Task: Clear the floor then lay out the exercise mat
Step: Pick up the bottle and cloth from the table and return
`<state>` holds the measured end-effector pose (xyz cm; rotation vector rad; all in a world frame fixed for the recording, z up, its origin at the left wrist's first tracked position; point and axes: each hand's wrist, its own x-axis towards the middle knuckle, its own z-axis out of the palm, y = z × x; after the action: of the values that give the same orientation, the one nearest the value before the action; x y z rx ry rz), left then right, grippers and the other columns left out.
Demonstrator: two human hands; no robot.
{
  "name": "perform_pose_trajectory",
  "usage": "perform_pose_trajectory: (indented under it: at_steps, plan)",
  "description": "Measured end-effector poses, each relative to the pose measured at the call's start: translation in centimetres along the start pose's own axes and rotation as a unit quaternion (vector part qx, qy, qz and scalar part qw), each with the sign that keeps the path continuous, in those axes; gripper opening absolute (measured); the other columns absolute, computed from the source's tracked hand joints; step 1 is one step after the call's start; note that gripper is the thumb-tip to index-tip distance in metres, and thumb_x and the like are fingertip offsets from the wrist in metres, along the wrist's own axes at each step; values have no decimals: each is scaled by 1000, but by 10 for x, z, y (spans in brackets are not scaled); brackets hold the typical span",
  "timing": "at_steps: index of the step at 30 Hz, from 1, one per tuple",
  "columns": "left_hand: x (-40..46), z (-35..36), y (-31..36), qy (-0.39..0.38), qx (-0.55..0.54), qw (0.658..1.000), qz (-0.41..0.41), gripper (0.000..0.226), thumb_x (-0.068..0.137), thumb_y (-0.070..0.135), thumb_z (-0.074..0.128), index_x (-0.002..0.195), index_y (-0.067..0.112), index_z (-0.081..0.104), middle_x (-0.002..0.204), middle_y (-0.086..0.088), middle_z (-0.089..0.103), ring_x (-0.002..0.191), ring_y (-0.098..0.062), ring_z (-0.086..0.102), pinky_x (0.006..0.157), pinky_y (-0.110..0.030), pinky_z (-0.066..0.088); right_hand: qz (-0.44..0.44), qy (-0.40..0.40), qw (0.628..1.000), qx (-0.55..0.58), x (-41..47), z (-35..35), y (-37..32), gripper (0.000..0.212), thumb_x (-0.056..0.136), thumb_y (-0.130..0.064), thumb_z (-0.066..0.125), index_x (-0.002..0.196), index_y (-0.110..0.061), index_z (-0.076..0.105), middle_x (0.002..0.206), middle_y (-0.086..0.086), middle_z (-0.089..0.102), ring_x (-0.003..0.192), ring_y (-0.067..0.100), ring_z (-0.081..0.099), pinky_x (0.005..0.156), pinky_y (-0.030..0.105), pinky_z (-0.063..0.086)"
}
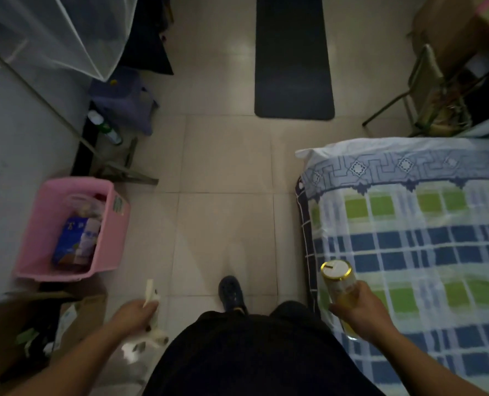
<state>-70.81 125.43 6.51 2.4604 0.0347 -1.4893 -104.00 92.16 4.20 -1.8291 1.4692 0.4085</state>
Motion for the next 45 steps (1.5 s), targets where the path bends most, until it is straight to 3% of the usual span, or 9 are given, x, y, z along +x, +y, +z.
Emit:
perform_pose_trajectory:
  at_steps: [3,7,12,18,30,34,38,41,45]
  plan:
    - [22,-39,74,18,-36,999,35,40,99,37,45,97,0,62,92,-28,67,88,-43,67,80,-46,54,16,2,1000,3,19,-5,-21,57,63,-38,85,103,-24,47,82,-6,59,73,16,58,65,36,48]
    - [54,-66,164,30,-74,994,74,35,96,41,47,97,9,60,82,-13,66,67,-30,65,54,-28,50,37,-5,999,13,51,-16,-45,60,60,-42,87,104,-26,48,85,-9,58,74,13,57,61,32,44]
    - [98,-84,246,3,-71,994,84,26,94,34,54,107,14,62,95,-15,69,91,-33,66,86,-43,53,50,-7,998,26,114,-41,-76,58,62,-36,87,104,-27,48,90,-3,61,77,16,59,63,32,43]
    - [141,-122,308,-8,-50,999,19,18,92,30,55,101,15,61,92,-14,68,85,-33,67,74,-40,55,69,-41,996,24,211,-97,-138,55,59,-41,87,95,-27,47,84,-4,62,74,12,57,56,28,38]
    - [216,-241,388,44,-53,996,-62,15,96,28,53,83,22,58,75,-6,68,68,-21,65,56,-24,44,-73,-38,996,-36,423,-215,-384,50,64,-45,80,99,-19,56,86,3,66,79,22,65,69,38,53]
    - [260,-287,410,40,-45,995,-73,15,96,23,53,84,16,57,73,-10,66,72,-26,64,68,-30,49,-49,-45,998,14,482,-219,-464,62,66,-38,86,110,-26,45,92,-4,57,81,14,57,62,30,43]
    - [316,-353,449,14,-18,997,-73,18,95,14,55,81,5,62,60,-6,60,59,-21,58,58,-25,41,-14,-47,998,33,519,-214,-521,65,66,-38,86,114,-29,43,96,-5,56,85,14,57,66,32,44]
    - [354,-403,504,-9,14,999,-34,19,97,20,51,96,3,61,70,-9,61,63,-19,57,60,-28,39,-4,-50,998,34,535,-213,-552,66,65,-39,87,114,-30,43,96,-8,56,84,12,57,65,30,45]
    - [406,-470,607,20,-11,1000,18,31,97,36,50,93,8,61,76,-15,62,71,-32,64,52,-26,45,29,-39,999,24,552,-212,-582,61,63,-36,89,109,-23,50,89,-7,59,78,9,58,57,25,40]
